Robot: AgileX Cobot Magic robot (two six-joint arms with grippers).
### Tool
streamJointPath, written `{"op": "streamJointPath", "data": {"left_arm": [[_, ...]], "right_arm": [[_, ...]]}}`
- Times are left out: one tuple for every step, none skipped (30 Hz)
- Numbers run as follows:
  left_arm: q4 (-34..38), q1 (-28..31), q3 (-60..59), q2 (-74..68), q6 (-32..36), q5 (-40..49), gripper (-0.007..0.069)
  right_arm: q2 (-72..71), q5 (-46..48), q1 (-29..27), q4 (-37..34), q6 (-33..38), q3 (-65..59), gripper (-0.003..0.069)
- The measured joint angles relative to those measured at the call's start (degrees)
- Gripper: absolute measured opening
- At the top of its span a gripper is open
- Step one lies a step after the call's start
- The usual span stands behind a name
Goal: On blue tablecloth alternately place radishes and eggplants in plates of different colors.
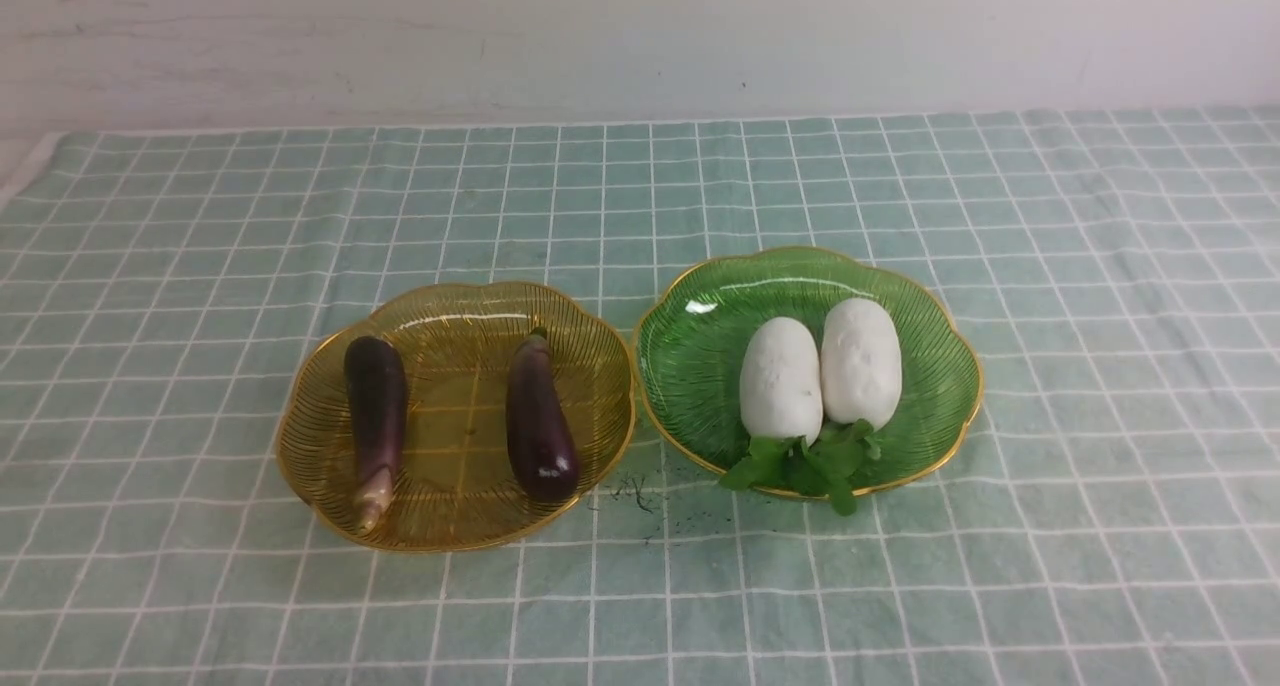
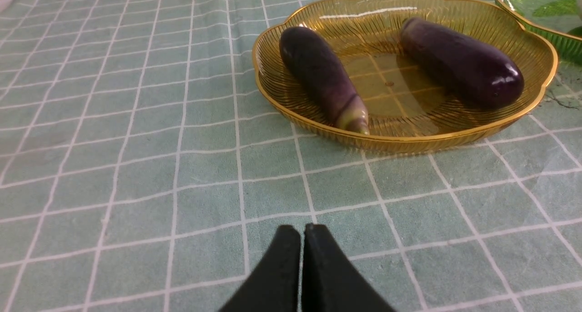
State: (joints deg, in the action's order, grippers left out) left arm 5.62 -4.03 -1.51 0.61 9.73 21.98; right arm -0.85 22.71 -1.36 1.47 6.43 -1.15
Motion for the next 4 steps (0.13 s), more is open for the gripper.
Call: {"op": "streamJointPath", "data": {"left_arm": [[0.0, 0.0, 0.0, 0.0, 0.0, 0.0, -0.0008], [0.0, 0.0, 0.0, 0.0, 0.0, 0.0, -0.0008], [0.0, 0.0, 0.0, 0.0, 0.0, 0.0, -0.0008], [0.0, 0.0, 0.0, 0.0, 0.0, 0.0, -0.0008]], "right_arm": [[0.0, 0.0, 0.0, 0.0, 0.0, 0.0, -0.0013], [0.0, 0.0, 0.0, 0.0, 0.0, 0.0, -0.0013], [0.0, 0.0, 0.0, 0.0, 0.0, 0.0, -0.0013], [0.0, 0.0, 0.0, 0.0, 0.0, 0.0, -0.0013]]}}
